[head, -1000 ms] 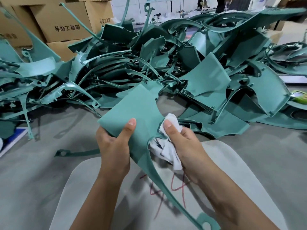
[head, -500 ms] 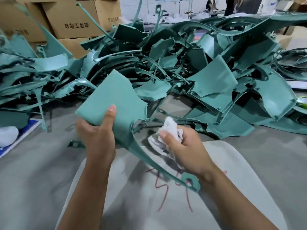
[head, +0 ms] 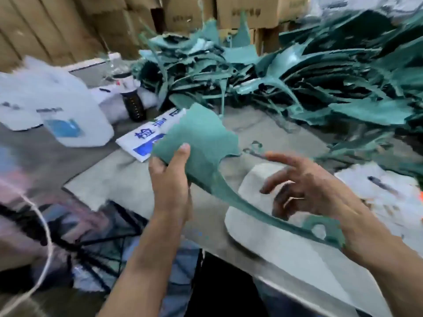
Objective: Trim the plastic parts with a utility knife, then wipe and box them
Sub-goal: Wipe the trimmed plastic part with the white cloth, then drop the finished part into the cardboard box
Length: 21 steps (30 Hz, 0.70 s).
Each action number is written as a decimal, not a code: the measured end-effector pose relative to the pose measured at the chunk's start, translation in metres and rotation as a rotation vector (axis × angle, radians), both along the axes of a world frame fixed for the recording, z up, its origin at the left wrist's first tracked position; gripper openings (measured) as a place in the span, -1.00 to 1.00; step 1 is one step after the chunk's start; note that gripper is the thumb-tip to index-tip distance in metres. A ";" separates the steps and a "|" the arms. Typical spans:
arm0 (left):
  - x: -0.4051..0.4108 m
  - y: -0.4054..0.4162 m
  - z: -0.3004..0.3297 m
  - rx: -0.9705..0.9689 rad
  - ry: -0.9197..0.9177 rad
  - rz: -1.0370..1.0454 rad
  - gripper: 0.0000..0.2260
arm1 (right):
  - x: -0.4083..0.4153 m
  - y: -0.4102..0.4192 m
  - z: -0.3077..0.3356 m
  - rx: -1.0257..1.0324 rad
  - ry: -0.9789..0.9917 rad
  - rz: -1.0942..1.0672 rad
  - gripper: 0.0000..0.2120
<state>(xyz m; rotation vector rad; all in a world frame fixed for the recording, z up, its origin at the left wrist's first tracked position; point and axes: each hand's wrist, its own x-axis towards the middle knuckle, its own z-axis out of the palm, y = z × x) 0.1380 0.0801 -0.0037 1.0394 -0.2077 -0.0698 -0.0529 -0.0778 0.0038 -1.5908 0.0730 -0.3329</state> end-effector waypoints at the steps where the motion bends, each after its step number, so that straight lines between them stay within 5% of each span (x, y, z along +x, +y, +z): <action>1: -0.003 0.015 0.000 0.029 0.025 0.003 -0.82 | 0.005 0.012 -0.004 0.000 -0.027 0.105 -0.60; 3: -0.002 0.079 -0.011 0.137 0.043 0.093 -0.70 | 0.035 0.063 -0.014 -0.093 -0.059 0.335 -0.48; 7: -0.012 0.195 -0.048 0.289 0.076 0.242 -0.61 | 0.083 0.177 -0.048 -0.425 -0.140 0.454 -0.67; 13: -0.037 0.317 -0.145 0.345 0.494 0.410 -0.76 | 0.089 0.309 -0.124 0.059 0.270 0.565 -0.89; 17: -0.074 0.378 -0.216 0.453 0.733 0.460 -0.41 | 0.095 0.366 -0.173 0.539 0.754 0.409 -0.76; 21: -0.133 0.430 -0.276 0.700 0.817 0.418 -0.35 | 0.098 0.408 -0.216 0.546 1.102 0.334 -0.72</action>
